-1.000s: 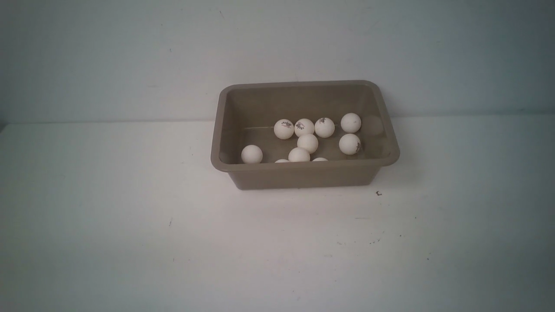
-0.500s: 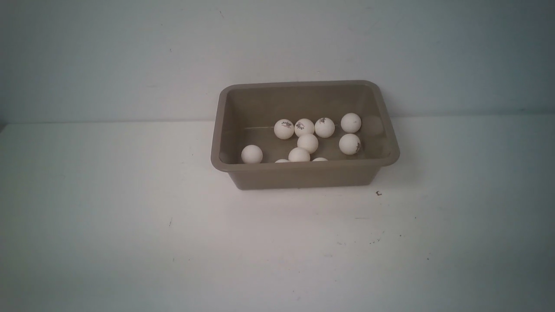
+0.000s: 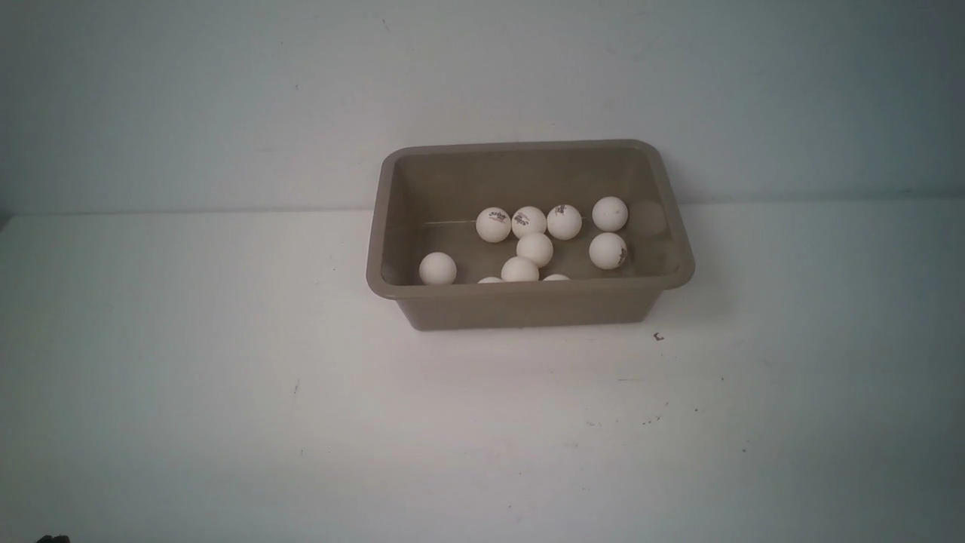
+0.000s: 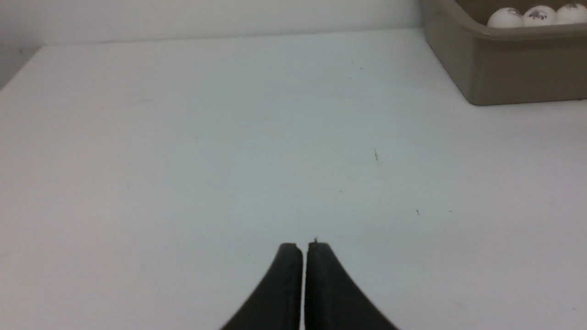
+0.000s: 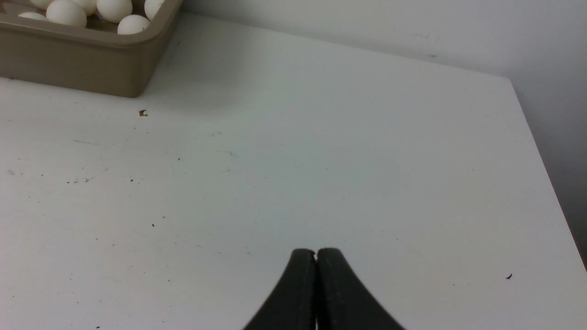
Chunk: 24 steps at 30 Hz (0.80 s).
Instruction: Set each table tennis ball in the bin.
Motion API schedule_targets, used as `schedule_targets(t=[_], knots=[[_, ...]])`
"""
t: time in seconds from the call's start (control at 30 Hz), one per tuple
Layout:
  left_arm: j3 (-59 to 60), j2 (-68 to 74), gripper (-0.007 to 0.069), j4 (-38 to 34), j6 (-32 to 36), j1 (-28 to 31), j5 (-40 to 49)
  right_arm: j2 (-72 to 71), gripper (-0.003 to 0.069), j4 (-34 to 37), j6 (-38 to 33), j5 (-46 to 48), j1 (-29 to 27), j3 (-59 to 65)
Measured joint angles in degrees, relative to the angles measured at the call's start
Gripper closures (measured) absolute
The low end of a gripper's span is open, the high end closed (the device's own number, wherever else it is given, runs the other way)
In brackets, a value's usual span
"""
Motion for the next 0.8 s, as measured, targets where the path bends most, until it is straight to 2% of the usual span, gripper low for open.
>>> schedule_targets(t=[0.6, 0.8], knots=[[0.00, 0.00, 0.0629, 0.00, 0.00, 0.00, 0.05, 0.00, 0.0676, 0.80, 0.48, -0.08, -0.16, 0.00], [0.00, 0.00, 0.0629, 0.00, 0.00, 0.00, 0.05, -2.85, 0.0676, 5.77, 1.23, -6.99, -3.61, 3.38]])
